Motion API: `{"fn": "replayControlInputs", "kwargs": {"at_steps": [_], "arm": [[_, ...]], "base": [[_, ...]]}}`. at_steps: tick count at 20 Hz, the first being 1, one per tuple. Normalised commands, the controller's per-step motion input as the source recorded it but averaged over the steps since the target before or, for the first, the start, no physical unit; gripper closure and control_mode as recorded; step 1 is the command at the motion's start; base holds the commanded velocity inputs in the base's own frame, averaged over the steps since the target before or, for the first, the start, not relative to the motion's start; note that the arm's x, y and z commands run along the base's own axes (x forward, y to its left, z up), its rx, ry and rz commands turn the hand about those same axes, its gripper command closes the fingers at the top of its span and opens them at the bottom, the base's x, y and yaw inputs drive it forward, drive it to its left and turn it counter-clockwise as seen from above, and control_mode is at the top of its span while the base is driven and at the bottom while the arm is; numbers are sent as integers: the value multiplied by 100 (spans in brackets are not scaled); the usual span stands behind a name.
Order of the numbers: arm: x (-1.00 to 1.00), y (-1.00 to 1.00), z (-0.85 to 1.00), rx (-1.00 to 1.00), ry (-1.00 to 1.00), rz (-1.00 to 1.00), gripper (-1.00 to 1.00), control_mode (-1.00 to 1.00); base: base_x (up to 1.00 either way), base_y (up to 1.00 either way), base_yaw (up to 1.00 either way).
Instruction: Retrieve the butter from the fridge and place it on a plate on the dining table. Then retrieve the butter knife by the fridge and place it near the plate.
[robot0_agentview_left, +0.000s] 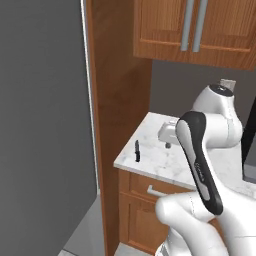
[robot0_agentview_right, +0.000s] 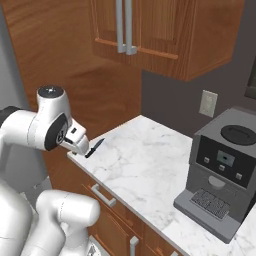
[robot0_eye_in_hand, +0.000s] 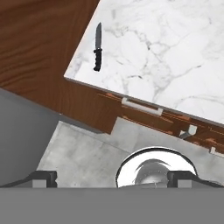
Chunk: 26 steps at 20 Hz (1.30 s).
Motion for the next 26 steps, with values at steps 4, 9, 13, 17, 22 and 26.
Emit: {"fn": "replayControlInputs", "kwargs": {"at_steps": [4,9,13,17,22,26], "arm": [[30,0,-33,-5,-6,0,-100,-100],[37,0,-21,-6,0,0,-100,-100],[47,0,-14,-6,4,0,-100,-100],[45,0,-14,-2,1,0,-100,-100],[39,5,-14,0,0,0,-100,-100],[41,7,-28,0,0,0,-100,-100]], "base": [[0,0,0],[0,0,0],[0,0,0],[0,0,0],[0,0,0],[0,0,0]]}}
